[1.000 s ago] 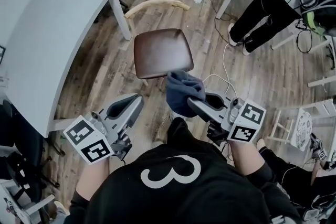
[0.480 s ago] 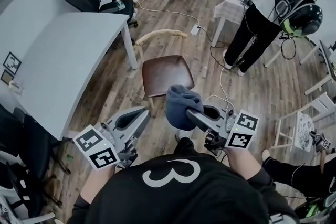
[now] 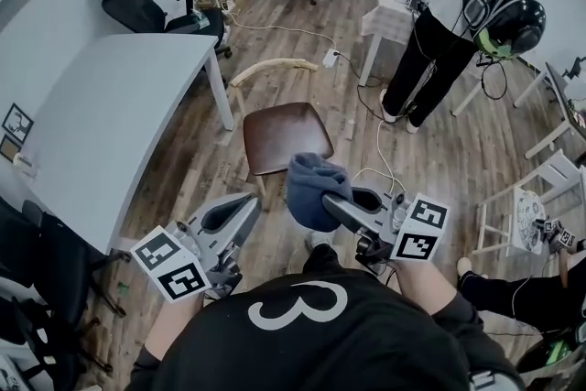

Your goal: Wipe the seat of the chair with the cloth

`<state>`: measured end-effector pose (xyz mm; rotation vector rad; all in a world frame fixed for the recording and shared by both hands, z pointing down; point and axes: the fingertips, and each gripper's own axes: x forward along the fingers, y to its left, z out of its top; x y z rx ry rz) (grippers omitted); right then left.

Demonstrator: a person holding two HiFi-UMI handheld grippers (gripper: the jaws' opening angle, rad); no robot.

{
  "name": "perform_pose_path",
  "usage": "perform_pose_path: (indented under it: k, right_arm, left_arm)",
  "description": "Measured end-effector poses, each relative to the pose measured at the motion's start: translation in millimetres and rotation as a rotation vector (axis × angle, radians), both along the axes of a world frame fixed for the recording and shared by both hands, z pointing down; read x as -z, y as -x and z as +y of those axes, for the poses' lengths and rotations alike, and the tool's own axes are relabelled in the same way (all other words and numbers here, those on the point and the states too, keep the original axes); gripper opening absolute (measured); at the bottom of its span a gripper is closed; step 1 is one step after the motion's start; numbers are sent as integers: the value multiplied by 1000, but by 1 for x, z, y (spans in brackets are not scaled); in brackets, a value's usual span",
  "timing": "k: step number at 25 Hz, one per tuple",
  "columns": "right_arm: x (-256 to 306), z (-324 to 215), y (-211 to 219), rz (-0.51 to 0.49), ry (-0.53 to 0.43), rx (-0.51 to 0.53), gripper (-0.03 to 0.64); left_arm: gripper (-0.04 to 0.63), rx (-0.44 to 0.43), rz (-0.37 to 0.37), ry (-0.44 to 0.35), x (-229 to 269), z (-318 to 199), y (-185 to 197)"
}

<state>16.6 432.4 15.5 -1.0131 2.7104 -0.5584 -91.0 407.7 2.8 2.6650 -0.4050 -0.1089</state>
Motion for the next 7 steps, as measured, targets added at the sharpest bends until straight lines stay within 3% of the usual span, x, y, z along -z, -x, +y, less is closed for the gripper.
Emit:
perform_pose_path:
  k: [7]
  right_arm:
    - [-5,-10,1,-6,-5,-13,60]
  left_arm:
    - [12,-12,-4,-1,-4,-12,-1]
